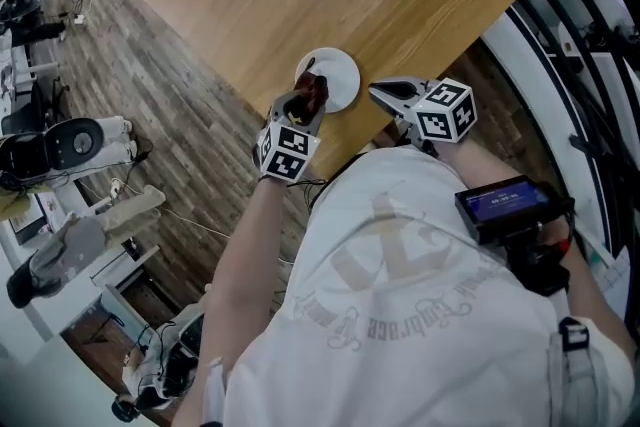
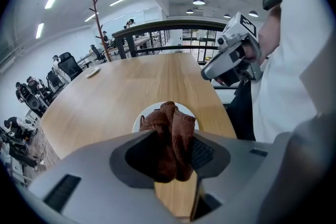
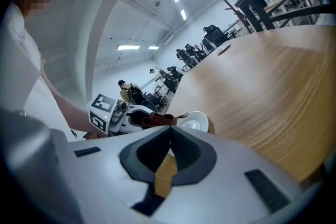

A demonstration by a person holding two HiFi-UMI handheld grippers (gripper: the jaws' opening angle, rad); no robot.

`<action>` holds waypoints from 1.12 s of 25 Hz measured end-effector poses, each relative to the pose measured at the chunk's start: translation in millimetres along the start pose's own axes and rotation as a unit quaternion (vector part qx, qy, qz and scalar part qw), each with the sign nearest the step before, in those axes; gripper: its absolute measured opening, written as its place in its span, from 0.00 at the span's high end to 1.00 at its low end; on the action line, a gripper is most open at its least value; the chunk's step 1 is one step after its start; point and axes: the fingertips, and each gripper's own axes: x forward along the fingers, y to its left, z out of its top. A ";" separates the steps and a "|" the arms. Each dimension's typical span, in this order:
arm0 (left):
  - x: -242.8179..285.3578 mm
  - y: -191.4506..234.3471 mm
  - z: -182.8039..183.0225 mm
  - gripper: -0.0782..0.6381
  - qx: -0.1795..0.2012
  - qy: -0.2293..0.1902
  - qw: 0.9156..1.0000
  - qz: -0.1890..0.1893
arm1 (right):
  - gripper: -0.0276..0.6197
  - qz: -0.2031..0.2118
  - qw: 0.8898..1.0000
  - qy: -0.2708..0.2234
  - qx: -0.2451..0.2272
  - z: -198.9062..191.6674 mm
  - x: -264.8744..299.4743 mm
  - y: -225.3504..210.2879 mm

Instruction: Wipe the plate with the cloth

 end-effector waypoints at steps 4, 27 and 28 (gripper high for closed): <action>-11.2 -23.3 -18.9 0.66 -0.007 -0.006 1.000 0.000 | 0.94 0.014 1.000 0.011 -0.012 -11.7 14.7 14.0; 14.5 56.2 20.7 0.66 -0.060 -0.011 0.995 0.083 | 0.94 0.002 1.000 0.022 -0.001 9.2 -11.7 -11.6; 14.6 55.4 20.1 0.66 -0.060 -0.010 0.995 0.083 | 0.94 0.004 1.000 0.022 0.000 9.6 -11.5 -11.2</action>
